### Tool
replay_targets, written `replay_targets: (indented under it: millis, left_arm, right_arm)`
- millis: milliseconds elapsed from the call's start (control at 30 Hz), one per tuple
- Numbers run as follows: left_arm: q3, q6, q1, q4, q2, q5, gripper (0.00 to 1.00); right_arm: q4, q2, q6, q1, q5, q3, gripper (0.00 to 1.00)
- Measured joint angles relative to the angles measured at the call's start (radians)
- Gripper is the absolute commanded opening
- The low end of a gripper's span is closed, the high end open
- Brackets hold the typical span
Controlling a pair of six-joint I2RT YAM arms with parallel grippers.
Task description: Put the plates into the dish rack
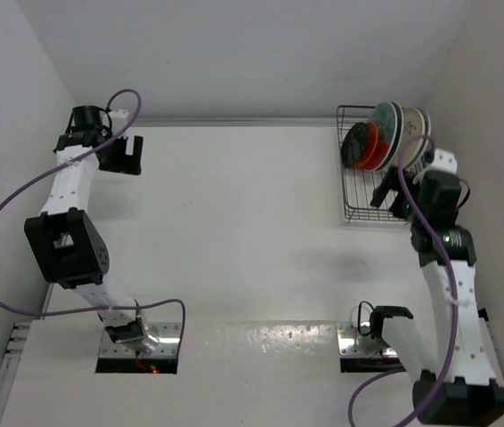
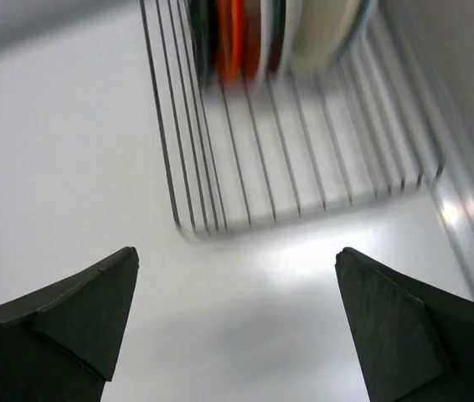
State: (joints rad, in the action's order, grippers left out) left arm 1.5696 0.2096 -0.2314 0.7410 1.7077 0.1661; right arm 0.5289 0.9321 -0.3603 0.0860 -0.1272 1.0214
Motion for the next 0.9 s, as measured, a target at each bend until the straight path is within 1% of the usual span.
replay_targets:
  millis: [100, 167, 267, 333, 500, 600, 700, 900]
  left_arm:
    - [-0.044, 0.007, 0.045, -0.006, -0.028, -0.013, 0.99]
    - [-0.068, 0.011, 0.086, -0.01, -0.035, -0.014, 0.99]
    - [-0.115, 0.014, 0.139, -0.021, -0.055, -0.016, 0.99]
    - [-0.159, 0.015, 0.167, -0.022, -0.082, -0.016, 0.99]
    - [-0.268, 0.012, 0.201, -0.046, -0.15, -0.024, 0.99]
    - [-0.346, 0.003, 0.208, -0.067, -0.192, -0.028, 0.99]
    - [-0.41, -0.005, 0.213, -0.078, -0.224, -0.035, 0.99]
    - [-0.471, -0.01, 0.217, -0.123, -0.271, -0.043, 0.99]
  right_arm:
    - [0.139, -0.151, -0.056, 0.003, 0.054, -0.197, 1.0]
    - [0.231, -0.197, -0.114, 0.003, 0.078, -0.309, 1.0]
    - [0.328, -0.231, -0.204, 0.003, 0.103, -0.427, 1.0]
    - [0.385, -0.293, -0.264, 0.003, 0.116, -0.475, 1.0]
    - [0.42, -0.446, -0.323, 0.003, 0.126, -0.472, 1.0]
    - [0.421, -0.496, -0.341, 0.003, 0.123, -0.47, 1.0]
    - [0.422, -0.51, -0.353, 0.003, 0.124, -0.47, 1.0]
    - [0.422, -0.483, -0.359, 0.003, 0.124, -0.47, 1.0]
